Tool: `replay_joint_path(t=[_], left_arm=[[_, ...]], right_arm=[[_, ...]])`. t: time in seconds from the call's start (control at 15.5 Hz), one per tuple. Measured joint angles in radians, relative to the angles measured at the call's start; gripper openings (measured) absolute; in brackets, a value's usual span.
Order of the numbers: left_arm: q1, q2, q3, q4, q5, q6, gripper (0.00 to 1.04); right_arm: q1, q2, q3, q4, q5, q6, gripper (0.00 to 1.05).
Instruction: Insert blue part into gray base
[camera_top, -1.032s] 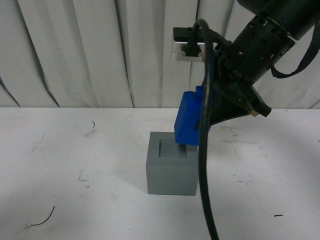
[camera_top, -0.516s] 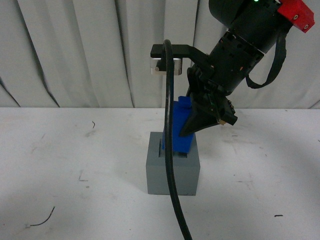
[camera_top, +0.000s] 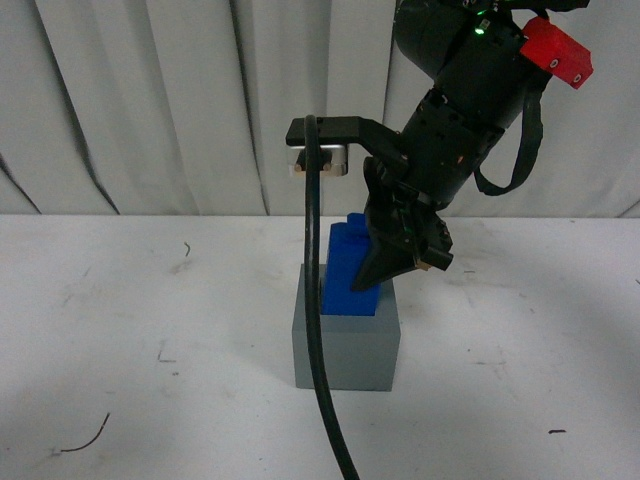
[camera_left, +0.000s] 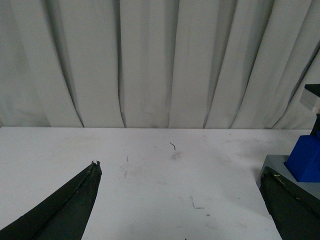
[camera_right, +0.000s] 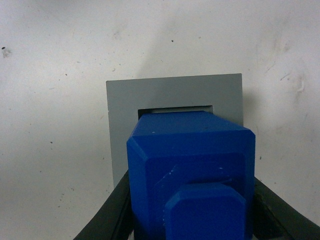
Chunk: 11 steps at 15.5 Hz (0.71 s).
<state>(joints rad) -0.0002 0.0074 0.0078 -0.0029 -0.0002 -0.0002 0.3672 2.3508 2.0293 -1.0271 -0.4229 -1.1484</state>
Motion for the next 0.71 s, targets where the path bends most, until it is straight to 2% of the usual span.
replay_joint_path(t=[0.26, 0.32, 0.52, 0.58, 0.71], left_arm=[[0.0, 0.0, 0.0, 0.0, 0.0, 0.0, 0.98], [0.0, 0.0, 0.0, 0.0, 0.0, 0.0, 0.98], [0.0, 0.0, 0.0, 0.0, 0.0, 0.0, 0.98], [0.0, 0.0, 0.0, 0.0, 0.0, 0.0, 0.98], [0.0, 0.0, 0.0, 0.0, 0.0, 0.0, 0.98]], right_arm=[[0.014, 0.026, 0.045, -0.039, 0.031, -0.023, 0.47], [0.015, 0.033, 0.062, -0.048, 0.037, -0.056, 0.52], [0.018, 0.039, 0.094, -0.053, 0.012, -0.137, 0.85], [0.018, 0.038, 0.095, -0.048, -0.019, -0.162, 1.0], [0.008, 0.025, 0.081, -0.018, -0.078, -0.185, 0.98]])
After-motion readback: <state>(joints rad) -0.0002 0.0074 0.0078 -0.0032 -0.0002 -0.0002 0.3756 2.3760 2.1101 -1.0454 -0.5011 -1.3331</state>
